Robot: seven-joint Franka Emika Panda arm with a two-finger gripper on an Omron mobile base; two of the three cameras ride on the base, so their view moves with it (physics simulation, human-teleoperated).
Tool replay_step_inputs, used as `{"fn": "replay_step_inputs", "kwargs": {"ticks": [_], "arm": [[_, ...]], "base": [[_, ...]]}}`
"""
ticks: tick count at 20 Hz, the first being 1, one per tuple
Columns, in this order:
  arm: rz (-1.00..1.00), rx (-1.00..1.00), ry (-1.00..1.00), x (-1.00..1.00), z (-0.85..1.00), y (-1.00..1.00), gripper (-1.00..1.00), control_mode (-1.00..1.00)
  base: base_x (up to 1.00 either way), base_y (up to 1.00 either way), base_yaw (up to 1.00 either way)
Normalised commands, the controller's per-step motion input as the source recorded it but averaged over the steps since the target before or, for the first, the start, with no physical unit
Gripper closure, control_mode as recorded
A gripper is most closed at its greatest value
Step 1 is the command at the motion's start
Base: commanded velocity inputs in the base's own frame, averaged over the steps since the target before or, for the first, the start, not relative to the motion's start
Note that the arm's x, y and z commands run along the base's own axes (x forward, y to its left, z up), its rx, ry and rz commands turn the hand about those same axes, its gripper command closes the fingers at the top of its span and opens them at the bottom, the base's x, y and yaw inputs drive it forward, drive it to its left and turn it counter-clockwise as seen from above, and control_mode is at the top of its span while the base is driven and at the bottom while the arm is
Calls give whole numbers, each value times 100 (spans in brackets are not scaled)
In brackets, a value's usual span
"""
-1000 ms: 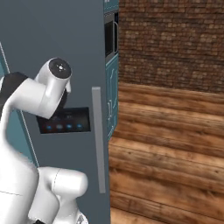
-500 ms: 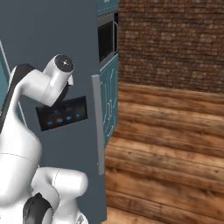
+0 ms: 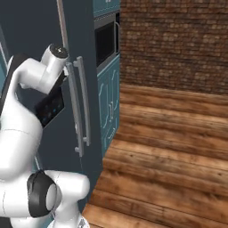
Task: Take the eggplant and carrot from the second highest rack and move them to the highest rack where the squash and kiwi are located, to maximize freezer space. Close the freezer door after rearranging.
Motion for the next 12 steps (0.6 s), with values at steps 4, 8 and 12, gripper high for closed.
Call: {"fn": "replay_step_inputs", "kwargs": {"ticks": [4, 8, 12], "arm": [[13, -11, -1, 5, -44, 71, -100, -100], [2, -12, -3, 0, -36, 65, -100, -100], [0, -15, -3, 0, -28, 49, -100, -100]], "base": [[0, 0, 0], [0, 0, 0], [0, 0, 0]]}}
